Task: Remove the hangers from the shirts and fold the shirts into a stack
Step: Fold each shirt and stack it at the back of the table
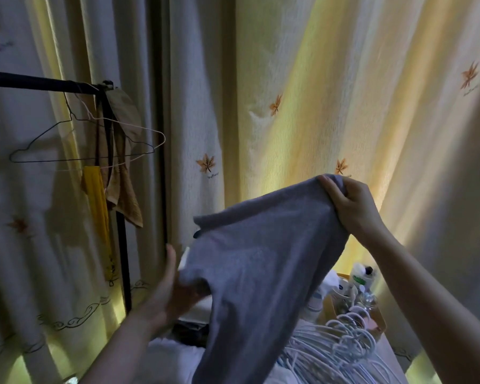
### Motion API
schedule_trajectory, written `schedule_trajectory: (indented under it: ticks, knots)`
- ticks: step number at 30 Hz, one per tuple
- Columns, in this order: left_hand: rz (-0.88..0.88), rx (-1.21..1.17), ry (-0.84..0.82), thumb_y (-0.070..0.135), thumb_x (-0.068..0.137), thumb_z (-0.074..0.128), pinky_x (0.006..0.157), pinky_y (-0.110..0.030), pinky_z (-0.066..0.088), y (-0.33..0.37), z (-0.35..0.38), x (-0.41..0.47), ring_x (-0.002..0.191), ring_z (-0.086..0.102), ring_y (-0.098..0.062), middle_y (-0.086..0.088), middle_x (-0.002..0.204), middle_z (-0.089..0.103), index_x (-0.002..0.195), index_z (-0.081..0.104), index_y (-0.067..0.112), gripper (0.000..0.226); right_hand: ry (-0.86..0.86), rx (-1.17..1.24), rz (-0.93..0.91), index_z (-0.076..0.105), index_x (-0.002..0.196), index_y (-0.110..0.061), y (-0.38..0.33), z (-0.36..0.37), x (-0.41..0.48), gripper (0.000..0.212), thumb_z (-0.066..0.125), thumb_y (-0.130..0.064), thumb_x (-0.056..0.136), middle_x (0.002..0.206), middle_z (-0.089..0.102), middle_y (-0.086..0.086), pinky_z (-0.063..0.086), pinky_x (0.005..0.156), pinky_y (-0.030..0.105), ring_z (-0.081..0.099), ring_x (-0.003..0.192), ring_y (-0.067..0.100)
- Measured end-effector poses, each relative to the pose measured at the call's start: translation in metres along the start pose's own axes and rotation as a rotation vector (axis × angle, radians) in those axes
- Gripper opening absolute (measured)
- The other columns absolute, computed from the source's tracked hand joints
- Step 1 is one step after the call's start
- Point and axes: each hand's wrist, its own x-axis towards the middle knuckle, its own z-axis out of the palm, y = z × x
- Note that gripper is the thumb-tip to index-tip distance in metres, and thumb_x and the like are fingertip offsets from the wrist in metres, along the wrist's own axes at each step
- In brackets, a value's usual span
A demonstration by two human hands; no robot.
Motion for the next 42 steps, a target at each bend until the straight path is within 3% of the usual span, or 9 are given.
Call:
schedule_trajectory:
  ticks: [5, 13, 16, 19, 23, 27, 31, 39, 42]
  knots:
    - [0.019, 0.103, -0.062, 0.036, 0.073, 0.079, 0.078, -0.031, 0.056, -0.052, 0.009, 0.009, 0.105, 0.066, -0.021, -0.01, 0.116, 0.068, 0.126, 0.051, 0.013, 0.064, -0.089, -0.014, 0.029, 0.066, 0.079, -0.013, 0.005, 0.004, -0.003, 0.034, 0.049, -0.037, 0.095, 0.072, 0.065, 0.013, 0.046, 0.066, 0.035, 0.061, 0.069, 0.028]
    - [0.138, 0.035, -0.126, 0.027, 0.081, 0.075, 0.081, -0.035, 0.053, -0.041, 0.006, 0.01, 0.119, 0.058, -0.024, 0.0, 0.133, 0.058, 0.132, 0.051, 0.036, 0.057, -0.174, 0.055, 0.061, 0.064, 0.092, -0.013, 0.022, -0.009, -0.006, 0.023, 0.06, -0.035, 0.086, 0.081, 0.065, 0.004, 0.046, 0.066, 0.023, 0.062, 0.074, 0.016]
    - [0.063, 0.004, -0.117, 0.034, 0.087, 0.064, 0.071, -0.034, 0.05, -0.044, 0.003, 0.008, 0.09, 0.061, -0.023, -0.008, 0.104, 0.061, 0.124, 0.058, 0.022, 0.039, -0.239, 0.065, 0.073, 0.062, 0.098, -0.011, 0.022, -0.009, -0.007, 0.033, 0.067, -0.037, 0.077, 0.089, 0.066, 0.005, 0.047, 0.069, 0.024, 0.064, 0.079, 0.015]
    - [-0.002, -0.076, -0.108, 0.006, 0.083, 0.05, 0.058, -0.033, 0.052, -0.06, 0.002, 0.003, 0.065, 0.062, -0.02, -0.008, 0.079, 0.06, 0.117, 0.053, 0.009, 0.035, -0.24, 0.059, 0.055, 0.061, 0.099, -0.014, 0.021, -0.006, -0.008, 0.04, 0.066, -0.043, 0.071, 0.09, 0.067, 0.002, 0.048, 0.066, 0.017, 0.065, 0.08, 0.01]
    - [0.062, 0.004, -0.067, -0.018, 0.079, 0.045, 0.069, -0.032, 0.056, -0.075, 0.003, -0.003, 0.09, 0.069, -0.023, -0.011, 0.101, 0.07, 0.126, 0.05, 0.01, 0.055, -0.243, 0.072, 0.043, 0.061, 0.101, -0.011, 0.023, -0.004, -0.009, 0.042, 0.067, -0.041, 0.073, 0.092, 0.068, 0.005, 0.052, 0.071, 0.025, 0.066, 0.083, 0.015]
    - [0.077, 0.047, 0.153, -0.012, 0.089, 0.044, 0.052, -0.024, 0.054, -0.084, 0.01, 0.004, 0.063, 0.069, -0.015, -0.009, 0.069, 0.07, 0.09, 0.059, 0.002, 0.021, -0.284, 0.11, 0.028, 0.061, 0.101, -0.012, 0.024, -0.006, -0.011, 0.048, 0.065, -0.045, 0.068, 0.094, 0.068, 0.006, 0.054, 0.073, 0.024, 0.068, 0.083, 0.013]
    - [0.092, -0.012, 0.214, -0.005, 0.091, 0.044, 0.05, -0.025, 0.054, -0.091, 0.011, 0.01, 0.058, 0.067, -0.014, -0.008, 0.063, 0.068, 0.061, 0.07, 0.01, 0.042, -0.306, 0.129, 0.019, 0.063, 0.094, -0.013, 0.026, -0.007, -0.015, 0.048, 0.068, -0.051, 0.064, 0.087, 0.069, 0.003, 0.052, 0.067, 0.019, 0.067, 0.078, 0.012]
    - [0.242, 0.297, 0.418, 0.006, 0.1, 0.039, 0.041, -0.02, 0.043, -0.062, 0.023, 0.018, 0.048, 0.058, -0.008, -0.001, 0.061, 0.061, 0.092, 0.056, 0.013, 0.02, -0.3, 0.109, 0.045, 0.054, 0.091, -0.025, 0.035, -0.015, -0.02, 0.043, 0.074, -0.043, 0.057, 0.067, 0.061, 0.007, 0.046, 0.05, 0.012, 0.06, 0.054, 0.003]
    - [0.208, 0.303, 0.486, 0.006, 0.098, 0.045, 0.062, -0.03, 0.049, -0.051, 0.025, 0.025, 0.07, 0.059, -0.018, -0.007, 0.082, 0.061, 0.104, 0.054, 0.009, 0.011, -0.264, 0.033, 0.048, 0.049, 0.115, -0.03, 0.037, -0.011, -0.024, 0.062, 0.077, -0.037, 0.06, 0.069, 0.058, 0.024, 0.054, 0.054, 0.031, 0.062, 0.06, 0.022]
